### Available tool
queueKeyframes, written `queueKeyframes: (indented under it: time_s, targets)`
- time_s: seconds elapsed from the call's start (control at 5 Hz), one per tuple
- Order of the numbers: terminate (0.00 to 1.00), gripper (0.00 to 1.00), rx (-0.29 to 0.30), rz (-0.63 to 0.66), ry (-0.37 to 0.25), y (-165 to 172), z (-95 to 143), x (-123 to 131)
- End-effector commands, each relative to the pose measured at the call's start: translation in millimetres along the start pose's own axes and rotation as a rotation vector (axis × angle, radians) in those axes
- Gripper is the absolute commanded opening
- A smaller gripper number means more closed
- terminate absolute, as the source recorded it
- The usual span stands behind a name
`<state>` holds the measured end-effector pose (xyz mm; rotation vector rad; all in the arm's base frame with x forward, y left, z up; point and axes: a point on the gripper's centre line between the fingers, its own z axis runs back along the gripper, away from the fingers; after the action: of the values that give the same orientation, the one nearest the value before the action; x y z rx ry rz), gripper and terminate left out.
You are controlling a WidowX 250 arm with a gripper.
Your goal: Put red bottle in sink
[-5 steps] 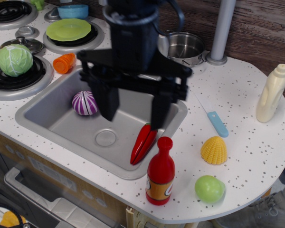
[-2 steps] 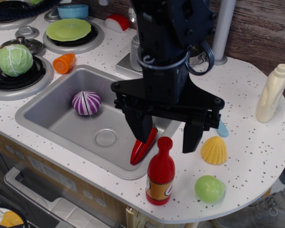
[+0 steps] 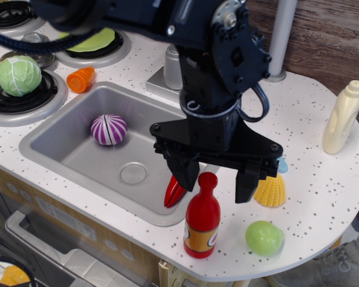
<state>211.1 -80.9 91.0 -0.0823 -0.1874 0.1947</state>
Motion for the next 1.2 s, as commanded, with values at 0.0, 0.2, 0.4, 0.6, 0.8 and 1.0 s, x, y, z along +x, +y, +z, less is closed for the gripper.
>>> queueKeyframes:
  time_s: [0.0,0.2,0.4,0.6,0.8,1.0]
  targets:
    - [0.00,0.00,0.001,-0.014,0.006,1,-1,1]
    - [0.00,0.00,0.020,-0.024,0.034,7,3,-1]
    - [0.00,0.00,0.027,-0.035,0.047,13,8,-2]
    - [0.00,0.00,0.117,-0.093,0.066,38,27,13]
    - [0.00,0.00,0.191,-0.188,0.058,71,40,44]
    - [0.00,0.00,0.192,-0.299,0.036,106,26,72]
